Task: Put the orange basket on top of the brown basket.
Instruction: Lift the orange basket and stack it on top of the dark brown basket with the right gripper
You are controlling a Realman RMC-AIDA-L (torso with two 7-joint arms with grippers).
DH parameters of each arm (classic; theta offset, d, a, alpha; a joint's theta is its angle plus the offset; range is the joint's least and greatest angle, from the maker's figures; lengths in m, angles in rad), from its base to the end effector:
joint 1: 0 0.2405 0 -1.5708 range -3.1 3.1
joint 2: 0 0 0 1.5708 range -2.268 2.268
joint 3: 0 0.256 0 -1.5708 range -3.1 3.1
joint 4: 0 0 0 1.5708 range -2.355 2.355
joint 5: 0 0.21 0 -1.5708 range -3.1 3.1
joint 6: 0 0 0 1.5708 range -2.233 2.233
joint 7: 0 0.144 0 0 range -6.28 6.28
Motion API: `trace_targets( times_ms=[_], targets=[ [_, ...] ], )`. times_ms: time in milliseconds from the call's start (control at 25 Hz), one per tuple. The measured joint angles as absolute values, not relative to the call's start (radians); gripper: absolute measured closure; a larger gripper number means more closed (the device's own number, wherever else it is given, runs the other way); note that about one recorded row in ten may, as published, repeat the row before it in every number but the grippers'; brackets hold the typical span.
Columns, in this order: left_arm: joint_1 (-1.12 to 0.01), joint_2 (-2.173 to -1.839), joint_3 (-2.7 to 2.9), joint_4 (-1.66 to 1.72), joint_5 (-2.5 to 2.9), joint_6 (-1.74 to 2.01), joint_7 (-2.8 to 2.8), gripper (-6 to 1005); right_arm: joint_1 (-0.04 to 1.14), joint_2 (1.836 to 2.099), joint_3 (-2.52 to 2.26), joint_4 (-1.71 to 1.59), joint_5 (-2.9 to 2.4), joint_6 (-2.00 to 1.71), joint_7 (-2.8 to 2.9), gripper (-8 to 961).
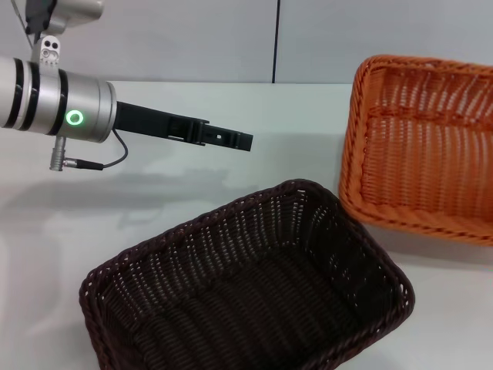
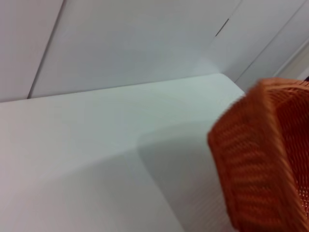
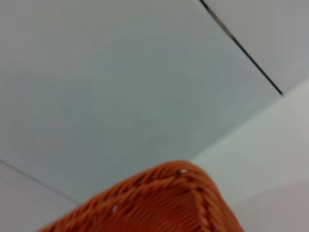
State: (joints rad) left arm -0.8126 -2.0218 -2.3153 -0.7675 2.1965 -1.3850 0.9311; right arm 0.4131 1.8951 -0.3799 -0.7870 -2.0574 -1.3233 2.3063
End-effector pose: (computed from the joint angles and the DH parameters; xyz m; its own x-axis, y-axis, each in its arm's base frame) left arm -0.1831 0.4183 0.0175 0.6220 0.7041 0.3426 0.7698 -0.6299 -0.1030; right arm 0.3689 0.3385 0.1580 0.0290 -0.5874 -0.8088 -0.9996 -0.0181 -0.0227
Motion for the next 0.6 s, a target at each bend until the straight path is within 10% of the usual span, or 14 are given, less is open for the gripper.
trace_targets(
  times_ms=[600],
  targets=[
    [-0.772,-2.022,-2.315,-0.778,2.093,-1.341,0.980,138,0.400,1.955,-0.327,-0.781,-1.854,-1.250,2.131,710]
  ],
)
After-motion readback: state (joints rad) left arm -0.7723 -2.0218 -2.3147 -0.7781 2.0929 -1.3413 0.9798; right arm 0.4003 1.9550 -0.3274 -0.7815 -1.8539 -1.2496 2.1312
